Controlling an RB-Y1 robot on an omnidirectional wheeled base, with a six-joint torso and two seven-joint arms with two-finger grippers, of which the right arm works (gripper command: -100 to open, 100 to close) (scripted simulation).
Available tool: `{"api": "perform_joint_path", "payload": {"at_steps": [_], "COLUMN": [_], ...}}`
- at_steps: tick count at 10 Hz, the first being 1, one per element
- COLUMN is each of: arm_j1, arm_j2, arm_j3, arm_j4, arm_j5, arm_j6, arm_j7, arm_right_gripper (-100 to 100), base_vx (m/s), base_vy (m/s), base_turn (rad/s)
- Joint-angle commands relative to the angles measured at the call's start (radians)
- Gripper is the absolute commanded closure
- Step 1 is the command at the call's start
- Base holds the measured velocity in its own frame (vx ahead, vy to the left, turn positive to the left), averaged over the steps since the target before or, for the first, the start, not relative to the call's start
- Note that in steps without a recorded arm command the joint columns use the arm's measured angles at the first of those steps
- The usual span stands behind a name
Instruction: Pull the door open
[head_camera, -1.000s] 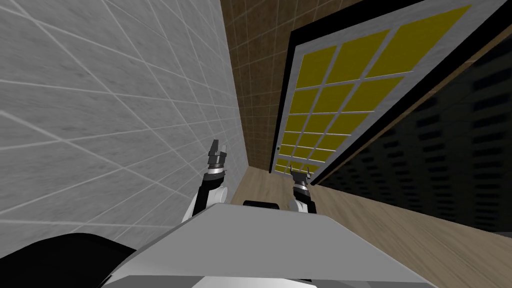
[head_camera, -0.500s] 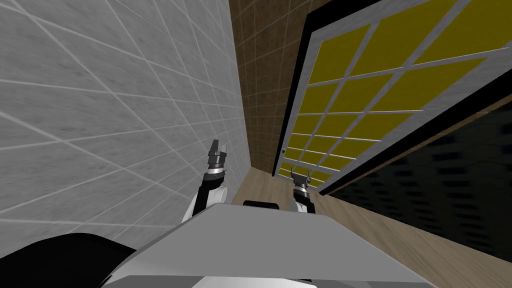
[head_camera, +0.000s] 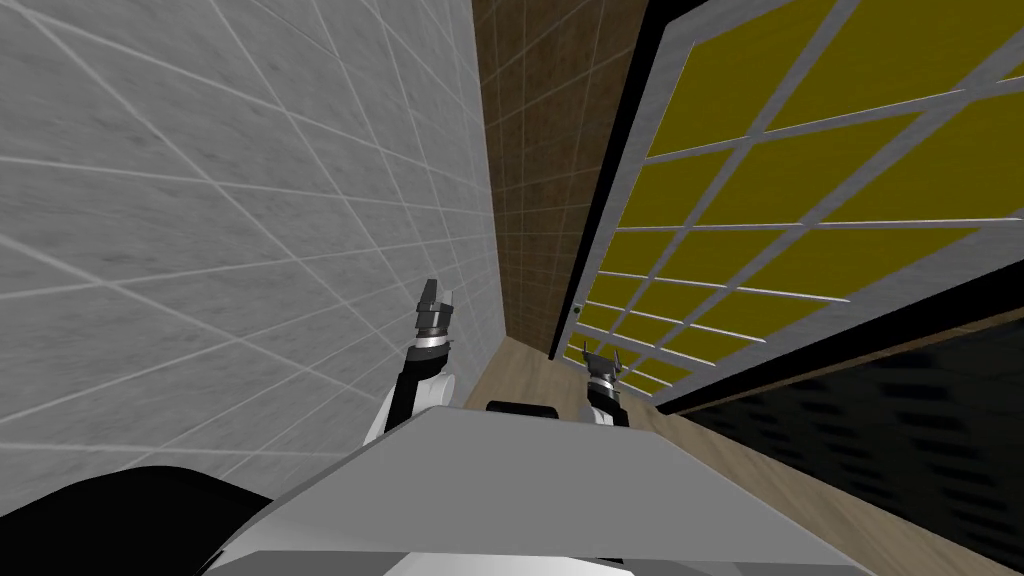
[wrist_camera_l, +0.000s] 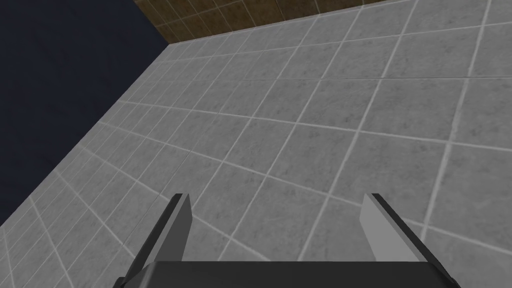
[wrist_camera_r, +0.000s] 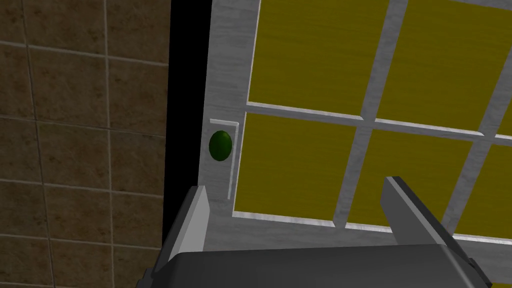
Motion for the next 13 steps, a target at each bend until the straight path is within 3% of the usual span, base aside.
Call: {"api": "perform_joint_path", "payload": {"at_steps": [1, 13], "arm_j1": [-0.006, -0.07], "arm_j2": [0.0, -0.009], "arm_j3": [0.003, 0.016], "arm_j4": [0.031, 0.285], "arm_j5": [-0.023, -0.188], "arm_j6": [-0.008, -0.067], "arm_j7": [-0.023, -0.199], "arm_right_gripper": [-100, -100], "base_vx": [0.113, 0.114], "base_vy": [-0.037, -0.046], "base_turn": [0.096, 0.132]}}
